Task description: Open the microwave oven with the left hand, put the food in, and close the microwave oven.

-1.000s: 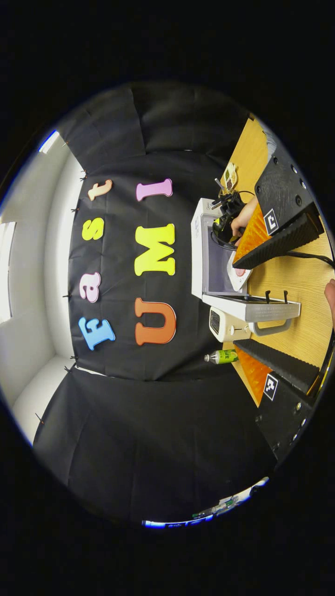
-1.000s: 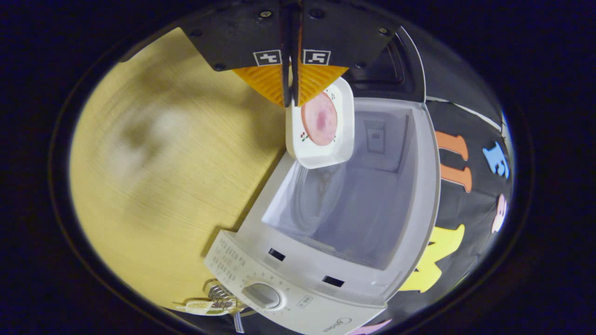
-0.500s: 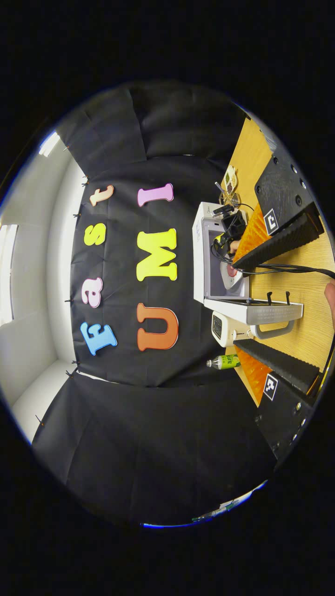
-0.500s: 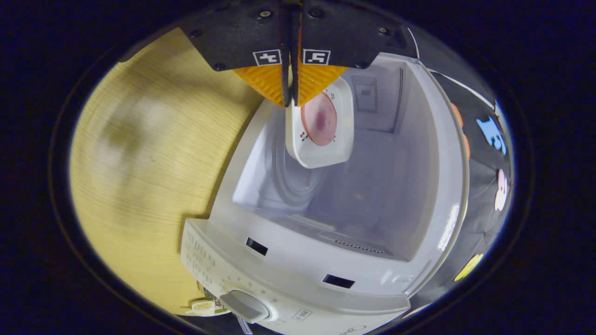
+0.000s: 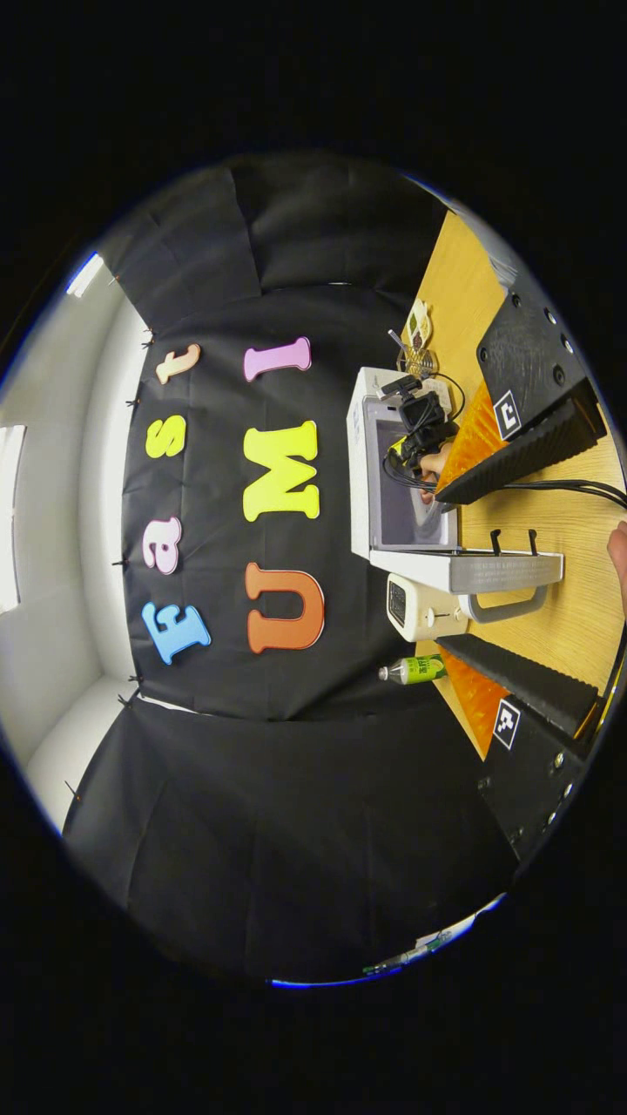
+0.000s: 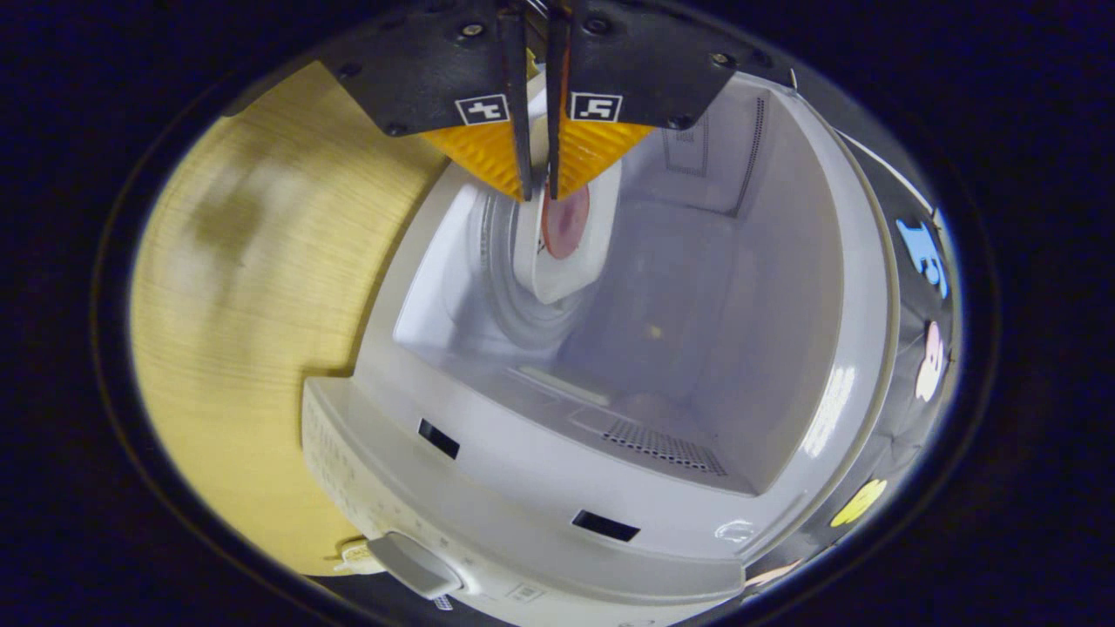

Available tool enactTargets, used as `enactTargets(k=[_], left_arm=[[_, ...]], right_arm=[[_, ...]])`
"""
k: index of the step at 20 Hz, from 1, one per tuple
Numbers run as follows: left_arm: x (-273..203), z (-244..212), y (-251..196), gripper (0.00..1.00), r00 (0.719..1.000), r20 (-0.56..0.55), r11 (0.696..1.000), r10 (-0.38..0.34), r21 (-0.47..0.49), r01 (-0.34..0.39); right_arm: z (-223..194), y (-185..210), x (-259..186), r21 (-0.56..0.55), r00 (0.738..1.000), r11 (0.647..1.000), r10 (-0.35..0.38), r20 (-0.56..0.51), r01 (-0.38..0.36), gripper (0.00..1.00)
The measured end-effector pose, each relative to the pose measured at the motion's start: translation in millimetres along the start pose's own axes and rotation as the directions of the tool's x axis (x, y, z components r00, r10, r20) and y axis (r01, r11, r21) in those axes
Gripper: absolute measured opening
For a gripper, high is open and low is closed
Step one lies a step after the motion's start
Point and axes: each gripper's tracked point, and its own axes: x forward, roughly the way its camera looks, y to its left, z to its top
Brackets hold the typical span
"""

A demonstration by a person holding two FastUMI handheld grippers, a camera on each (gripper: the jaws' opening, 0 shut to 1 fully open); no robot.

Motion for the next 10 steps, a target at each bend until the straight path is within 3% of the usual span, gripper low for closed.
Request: enactTargets(k=[4,5,6,7,8,9,10], left_arm=[[-3,-7,3,0.92,1.000,-0.013,1.000,0.009,-0.012,-0.009],[-3,-7,5,0.92,1.000,-0.015,1.000,0.012,-0.010,-0.012],[-6,-7,6,0.92,1.000,-0.015,1.000,0.013,-0.006,-0.014],[-8,-8,8,0.92,1.000,-0.017,1.000,0.019,-0.006,-0.019],[-8,-9,9,0.92,1.000,-0.017,1.000,0.024,-0.009,-0.025],[-10,-11,9,0.92,0.999,-0.022,0.999,0.029,-0.013,-0.030],[-11,-13,10,0.92,0.999,-0.024,0.999,0.035,-0.015,-0.036]], right_arm=[[10,-5,-1,-0.042,0.999,0.999,-0.013,0.053,0.015,0.20],[12,-3,-2,-0.070,0.998,0.998,-0.004,0.057,0.008,0.13],[10,-2,-6,-0.112,0.999,0.994,-0.009,0.053,0.015,0.25],[12,1,-11,-0.156,0.998,0.988,0.000,0.056,0.009,0.22],[14,6,-17,-0.207,0.998,0.978,0.016,0.064,-0.003,0.36],[21,5,-23,-0.265,0.996,0.964,0.013,0.088,0.011,0.36],[30,5,-30,-0.324,0.992,0.946,0.017,0.122,0.024,0.29]])
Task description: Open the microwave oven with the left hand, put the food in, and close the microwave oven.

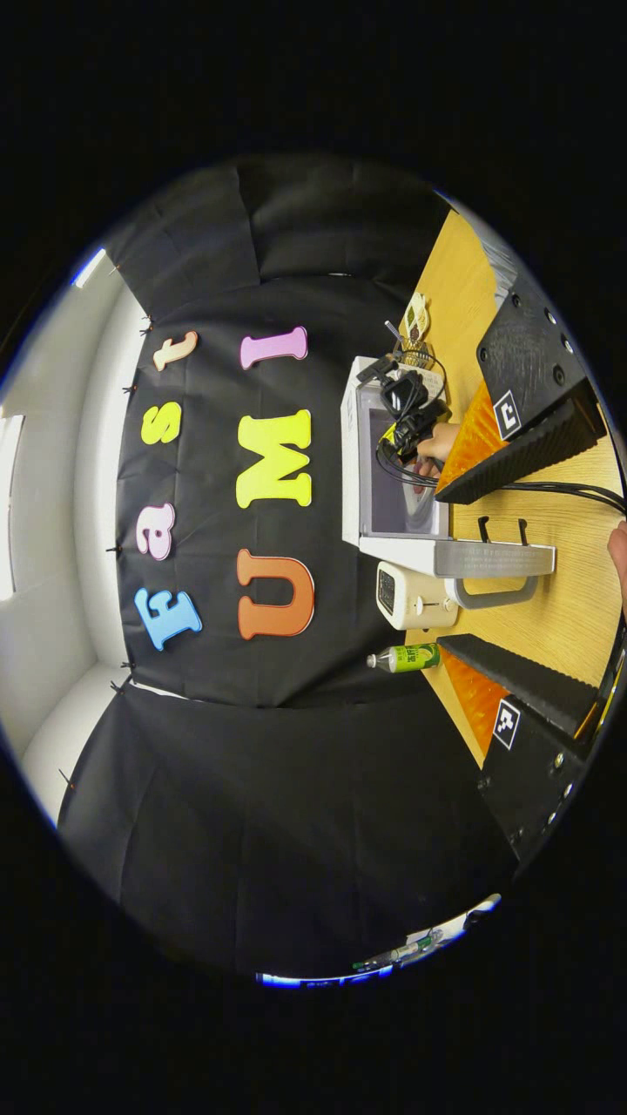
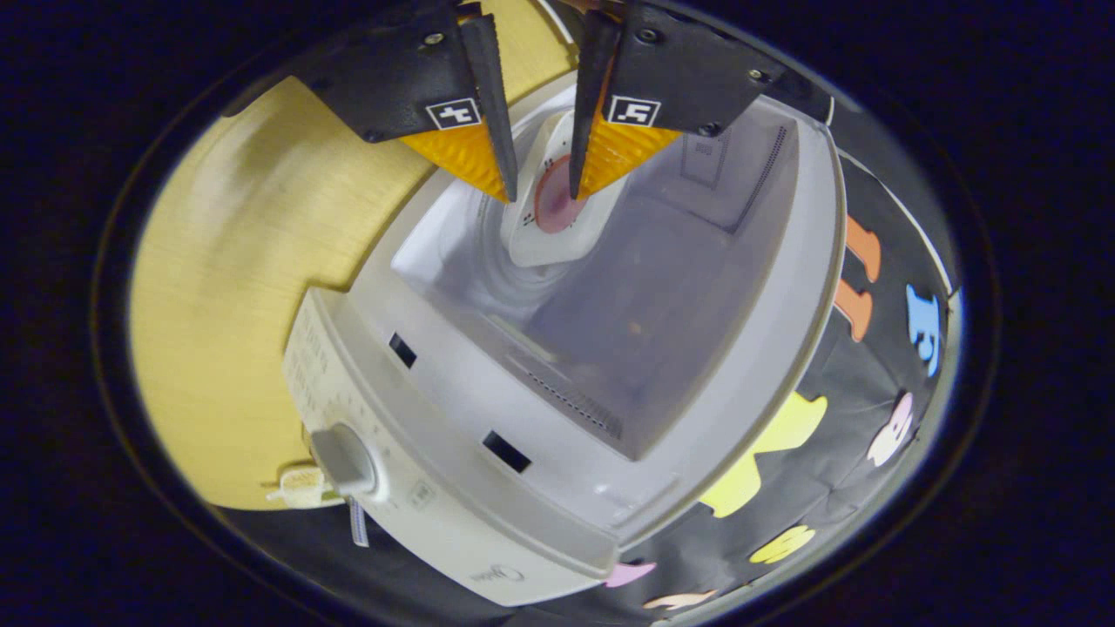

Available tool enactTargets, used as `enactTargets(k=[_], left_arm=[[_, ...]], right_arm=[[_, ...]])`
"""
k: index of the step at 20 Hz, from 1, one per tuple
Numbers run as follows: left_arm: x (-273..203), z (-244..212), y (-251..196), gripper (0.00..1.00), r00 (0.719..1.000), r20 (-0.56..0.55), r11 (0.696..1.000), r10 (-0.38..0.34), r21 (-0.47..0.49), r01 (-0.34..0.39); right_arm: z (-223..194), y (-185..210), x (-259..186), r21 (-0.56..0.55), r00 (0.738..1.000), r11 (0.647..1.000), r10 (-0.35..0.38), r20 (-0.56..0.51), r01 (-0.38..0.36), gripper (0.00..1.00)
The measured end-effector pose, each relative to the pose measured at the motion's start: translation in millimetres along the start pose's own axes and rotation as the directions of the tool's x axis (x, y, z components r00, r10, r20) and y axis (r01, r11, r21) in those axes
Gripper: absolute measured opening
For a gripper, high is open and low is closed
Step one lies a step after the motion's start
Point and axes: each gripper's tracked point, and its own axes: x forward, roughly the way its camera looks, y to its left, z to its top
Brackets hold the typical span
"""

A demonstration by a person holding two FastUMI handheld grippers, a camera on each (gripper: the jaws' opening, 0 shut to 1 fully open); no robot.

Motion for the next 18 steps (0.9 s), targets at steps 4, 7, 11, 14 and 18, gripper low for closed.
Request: enactTargets(k=[4,7,11,14,18], left_arm=[[-3,-9,13,0.92,0.999,-0.024,0.999,0.042,-0.002,-0.043],[-10,-10,25,0.92,0.997,-0.026,0.998,0.068,-0.004,-0.068],[-13,-5,41,0.92,0.995,-0.019,0.995,0.094,-0.026,-0.095],[-9,-5,52,0.92,0.995,-0.014,0.995,0.095,-0.028,-0.095],[7,-17,73,0.92,0.996,-0.018,0.995,0.091,-0.043,-0.091]], right_arm=[[38,-6,-22,-0.209,0.992,0.978,0.032,0.123,-0.006,0.53],[56,-7,-43,-0.343,0.986,0.939,0.074,0.152,-0.017,0.67],[71,4,-82,-0.459,0.974,0.884,0.170,0.147,-0.085,0.83],[88,13,-123,-0.541,0.963,0.834,0.224,0.150,-0.109,1.00],[110,34,-197,-0.635,0.931,0.752,0.337,0.139,-0.177,1.00]])
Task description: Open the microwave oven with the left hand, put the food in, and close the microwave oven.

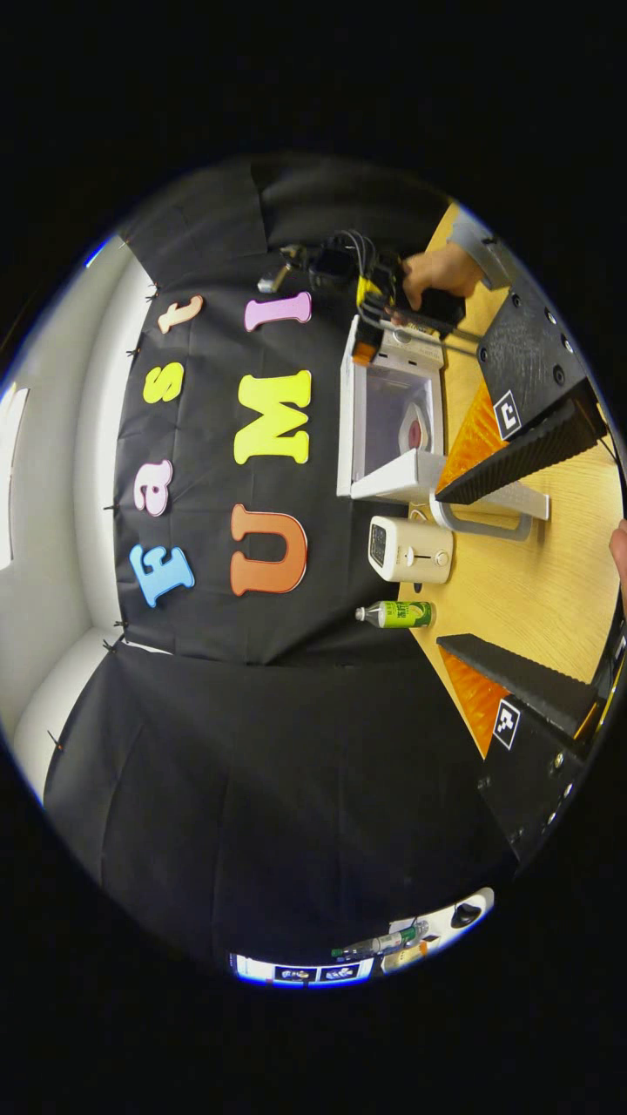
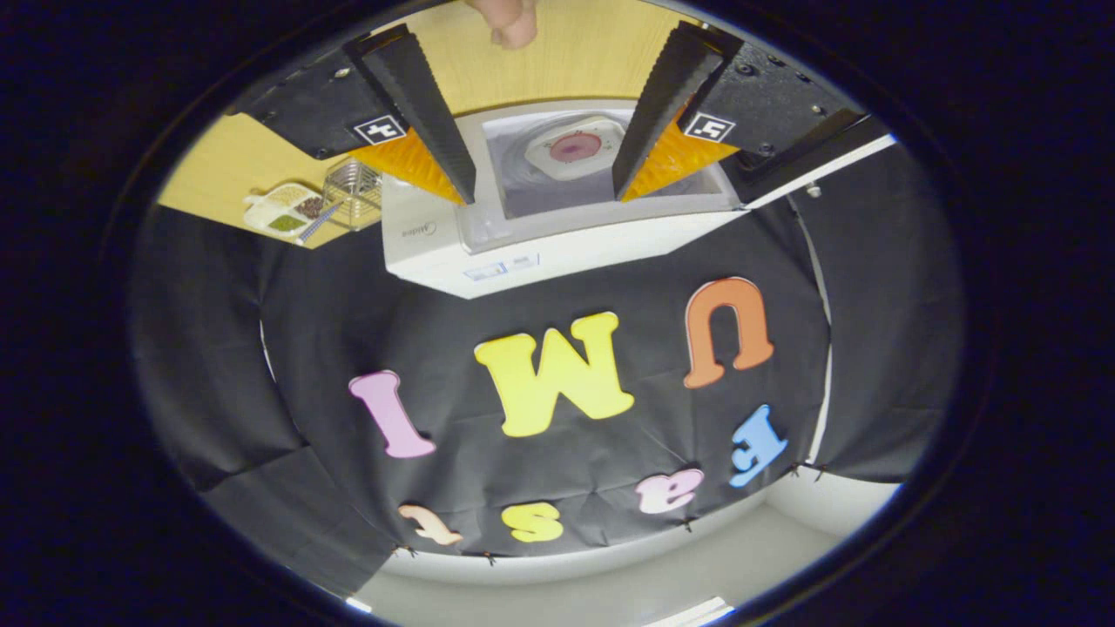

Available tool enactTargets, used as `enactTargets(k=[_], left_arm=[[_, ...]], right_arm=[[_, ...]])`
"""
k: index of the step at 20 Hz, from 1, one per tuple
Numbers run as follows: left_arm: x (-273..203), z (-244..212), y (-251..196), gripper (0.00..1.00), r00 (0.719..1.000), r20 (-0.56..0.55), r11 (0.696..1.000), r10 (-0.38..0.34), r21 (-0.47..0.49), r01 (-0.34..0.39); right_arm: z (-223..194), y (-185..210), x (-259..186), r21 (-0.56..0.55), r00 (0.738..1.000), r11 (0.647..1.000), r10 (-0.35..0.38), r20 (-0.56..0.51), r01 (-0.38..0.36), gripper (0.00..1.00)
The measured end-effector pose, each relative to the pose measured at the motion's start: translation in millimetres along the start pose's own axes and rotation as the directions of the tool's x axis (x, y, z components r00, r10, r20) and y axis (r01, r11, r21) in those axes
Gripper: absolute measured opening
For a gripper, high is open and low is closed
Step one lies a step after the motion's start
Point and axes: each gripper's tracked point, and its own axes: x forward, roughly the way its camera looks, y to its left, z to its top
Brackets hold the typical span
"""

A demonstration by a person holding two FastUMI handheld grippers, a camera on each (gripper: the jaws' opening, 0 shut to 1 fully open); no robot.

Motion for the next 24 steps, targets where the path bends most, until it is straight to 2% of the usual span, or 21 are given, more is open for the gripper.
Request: enactTargets(k=[1,2,5,6,9,10,12,13,14,15,16,18,19,20,24], left_arm=[[7,-6,9,0.92,1.000,-0.009,1.000,0.011,-0.002,-0.011],[14,-10,18,0.92,1.000,-0.014,1.000,0.023,-0.003,-0.023],[36,-26,33,0.92,0.999,-0.033,1.000,0.022,-0.017,-0.023],[43,-35,33,0.92,0.998,-0.054,0.999,0.011,-0.032,-0.012],[65,-48,41,0.85,0.999,-0.048,0.999,0.018,-0.037,-0.019],[71,-50,39,0.78,0.999,-0.044,0.999,0.005,-0.038,-0.006],[78,-54,30,0.38,0.999,-0.045,0.997,-0.029,-0.072,0.026],[83,-53,27,0.24,0.999,-0.033,0.996,-0.042,-0.082,0.039],[85,-53,23,0.37,0.998,-0.025,0.995,-0.057,-0.082,0.055],[90,-53,22,0.38,0.998,-0.003,0.994,-0.065,-0.083,0.065],[84,-52,17,0.22,0.996,-0.002,0.992,-0.086,-0.094,0.086],[94,-60,9,0.00,0.993,-0.018,0.985,-0.116,-0.133,0.113],[96,-65,6,0.14,0.992,-0.027,0.985,-0.121,-0.125,0.116],[98,-69,2,0.00,0.991,-0.031,0.986,-0.129,-0.109,0.125],[103,-78,-19,0.00,0.984,-0.054,0.985,-0.169,-0.052,0.166]], right_arm=[[14,2,-17,-0.012,1.000,1.000,0.023,0.016,-0.023,1.00],[30,2,-37,-0.033,0.998,0.999,0.045,0.041,-0.043,0.91],[73,-11,-88,-0.149,0.988,0.988,0.064,0.142,-0.042,0.90],[83,-13,-105,-0.181,0.983,0.983,0.064,0.172,-0.033,1.00],[101,-12,-149,-0.243,0.967,0.968,0.116,0.229,-0.058,1.00],[105,-10,-162,-0.264,0.960,0.962,0.139,0.241,-0.073,1.00],[106,-11,-183,-0.300,0.954,0.949,0.171,0.247,-0.092,1.00],[101,-15,-192,-0.312,0.958,0.946,0.164,0.235,-0.085,1.00],[100,-18,-199,-0.316,0.962,0.946,0.147,0.231,-0.069,1.00],[99,-25,-205,-0.316,0.966,0.948,0.121,0.229,-0.044,1.00],[99,-30,-213,-0.316,0.967,0.948,0.107,0.231,-0.030,1.00],[100,-42,-222,-0.317,0.966,0.948,0.082,0.246,0.000,1.00],[101,-45,-225,-0.318,0.966,0.948,0.082,0.247,0.001,1.00],[97,-46,-229,-0.319,0.967,0.948,0.091,0.238,-0.011,1.00],[98,-62,-243,-0.283,0.972,0.959,0.077,0.222,-0.011,1.00]])
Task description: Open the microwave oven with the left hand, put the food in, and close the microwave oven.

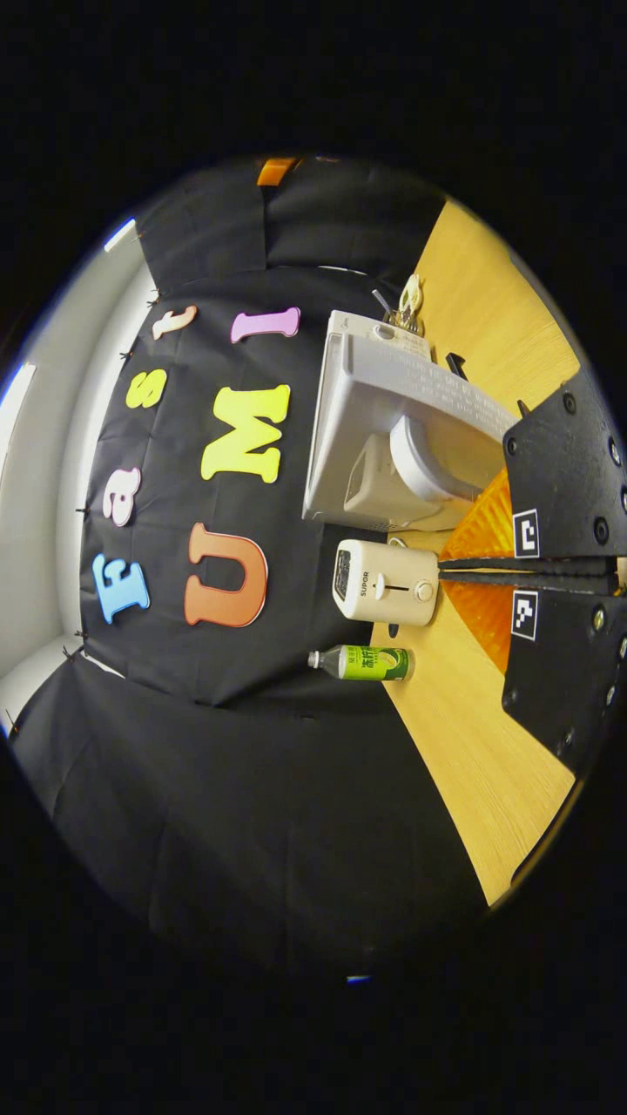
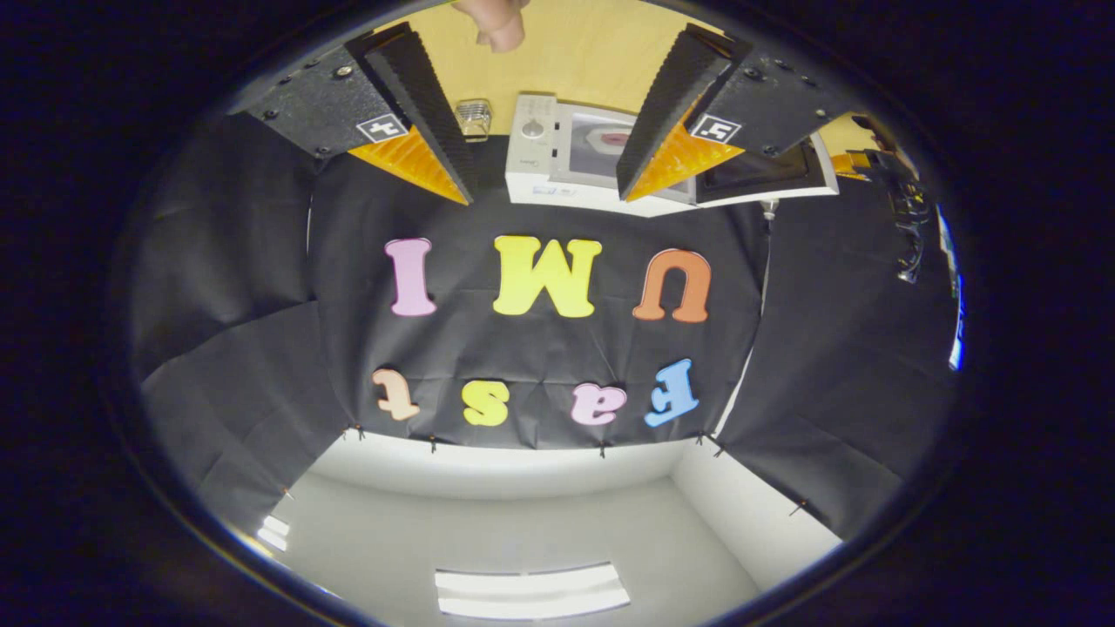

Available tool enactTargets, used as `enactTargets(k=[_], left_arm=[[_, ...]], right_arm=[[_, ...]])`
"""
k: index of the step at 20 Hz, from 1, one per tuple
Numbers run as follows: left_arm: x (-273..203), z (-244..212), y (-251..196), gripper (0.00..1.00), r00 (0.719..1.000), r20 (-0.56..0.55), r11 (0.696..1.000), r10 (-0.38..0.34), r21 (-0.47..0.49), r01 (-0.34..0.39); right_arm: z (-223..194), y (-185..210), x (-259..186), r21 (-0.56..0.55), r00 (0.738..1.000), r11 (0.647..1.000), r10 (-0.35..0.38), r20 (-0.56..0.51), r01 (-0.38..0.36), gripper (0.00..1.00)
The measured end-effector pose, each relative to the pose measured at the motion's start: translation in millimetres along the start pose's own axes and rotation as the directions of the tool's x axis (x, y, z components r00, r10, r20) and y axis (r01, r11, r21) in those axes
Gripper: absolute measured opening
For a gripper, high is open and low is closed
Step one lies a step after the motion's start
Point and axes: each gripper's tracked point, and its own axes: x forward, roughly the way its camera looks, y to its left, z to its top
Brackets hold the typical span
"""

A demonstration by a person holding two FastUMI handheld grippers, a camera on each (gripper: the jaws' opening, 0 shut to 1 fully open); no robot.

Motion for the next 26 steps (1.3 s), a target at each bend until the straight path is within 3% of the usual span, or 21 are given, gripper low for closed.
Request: enactTargets(k=[3,4,7,11,12,13,14,19,20,26], left_arm=[[1,1,-5,0.00,1.000,0.007,0.999,0.013,0.037,-0.013],[2,1,-9,0.00,1.000,0.010,0.999,0.004,0.035,-0.004],[2,-8,-25,0.00,1.000,-0.006,1.000,-0.013,0.025,0.013],[2,-4,-51,0.00,1.000,0.016,0.998,-0.027,0.050,0.026],[3,-5,-57,0.00,0.999,0.014,0.998,-0.031,0.054,0.030],[5,-4,-64,0.14,0.999,0.013,0.998,-0.041,0.054,0.040],[6,-3,-73,0.00,0.998,0.014,0.997,-0.054,0.058,0.053],[18,4,-113,0.00,0.992,0.036,0.991,-0.117,0.070,0.115],[22,2,-122,0.00,0.990,0.035,0.988,-0.137,0.072,0.134],[54,-10,-174,0.00,0.970,0.006,0.967,-0.243,0.078,0.242]], right_arm=[[3,-14,-14,0.016,1.000,1.000,-0.018,0.006,0.018,1.00],[3,-16,-19,0.024,1.000,1.000,-0.018,0.002,0.018,0.96],[8,-26,-35,0.073,1.000,0.997,-0.006,-0.024,0.008,1.00],[26,-59,-58,0.098,0.998,0.994,-0.056,-0.020,0.057,1.00],[29,-69,-64,0.098,0.997,0.992,-0.076,-0.020,0.077,0.96],[32,-77,-69,0.097,0.996,0.991,-0.089,-0.021,0.091,0.96],[34,-82,-73,0.090,0.996,0.992,-0.090,-0.030,0.092,1.00],[50,-136,-99,0.108,0.984,0.979,-0.176,0.012,0.174,0.95],[46,-144,-105,0.112,0.980,0.975,-0.196,0.010,0.194,1.00],[57,-161,-122,0.105,0.985,0.981,-0.169,0.024,0.166,1.00]])
